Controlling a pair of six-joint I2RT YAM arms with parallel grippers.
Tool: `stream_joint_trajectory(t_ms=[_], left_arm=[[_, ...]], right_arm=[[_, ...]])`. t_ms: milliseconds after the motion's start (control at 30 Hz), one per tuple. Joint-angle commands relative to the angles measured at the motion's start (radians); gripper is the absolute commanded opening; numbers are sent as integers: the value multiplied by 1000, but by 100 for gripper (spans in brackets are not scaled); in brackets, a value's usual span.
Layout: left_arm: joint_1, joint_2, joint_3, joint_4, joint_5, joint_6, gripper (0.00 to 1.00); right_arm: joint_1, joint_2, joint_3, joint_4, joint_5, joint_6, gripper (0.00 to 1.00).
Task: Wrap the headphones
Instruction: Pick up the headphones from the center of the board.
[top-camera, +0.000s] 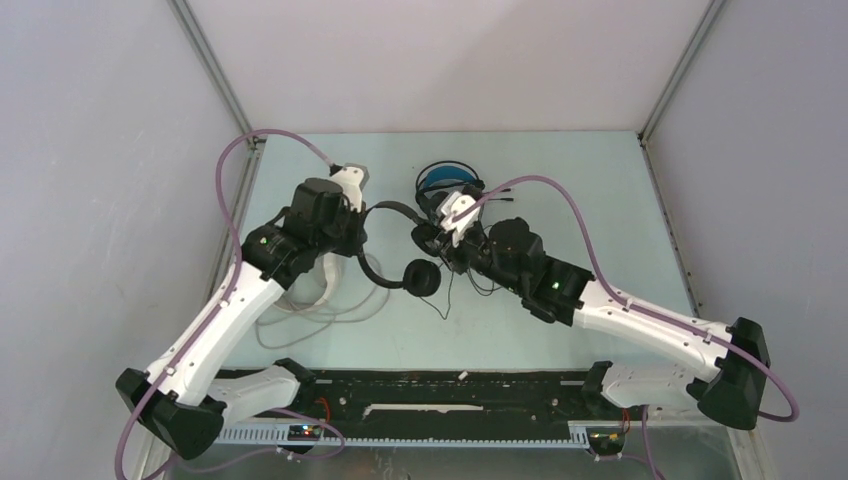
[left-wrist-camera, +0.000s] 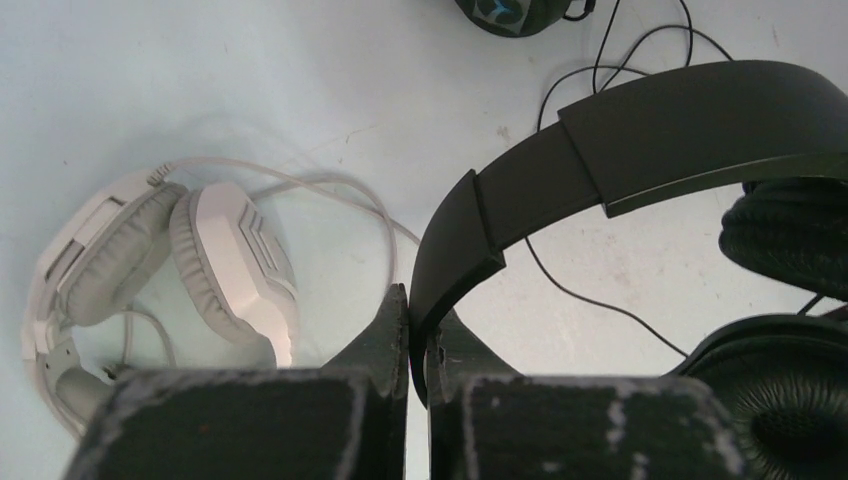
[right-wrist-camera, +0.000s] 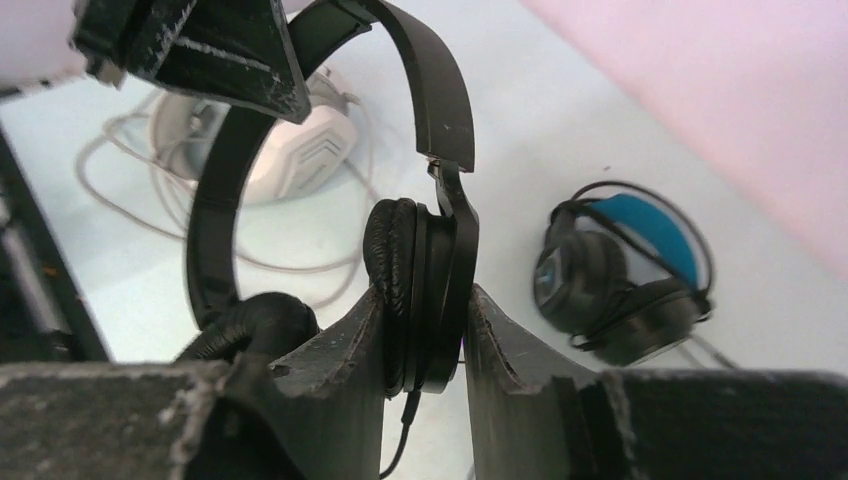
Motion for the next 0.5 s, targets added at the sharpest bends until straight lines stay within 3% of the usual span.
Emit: stream_joint_trajectory(t_ms=[0, 67, 167, 267, 367, 467], left_arm=[[4, 28, 125, -52, 64, -85, 0], [4, 46, 128, -75, 35, -86, 0], [8, 46, 107, -42, -8, -98, 0], [9, 59, 142, -49, -12, -95, 0], [10, 82, 174, -54, -50, -94, 0], [10, 101, 181, -35, -36, -97, 0]], right_arm=[[50, 16, -38, 93, 126, -315, 30], [56, 26, -41, 123, 148, -311, 34], [55, 0, -42, 130, 122, -239, 60], [36, -69, -43, 59, 55, -169, 74], [-15, -169, -86, 22, -62, -143, 97], [-38, -278, -150, 37, -100, -112, 100]])
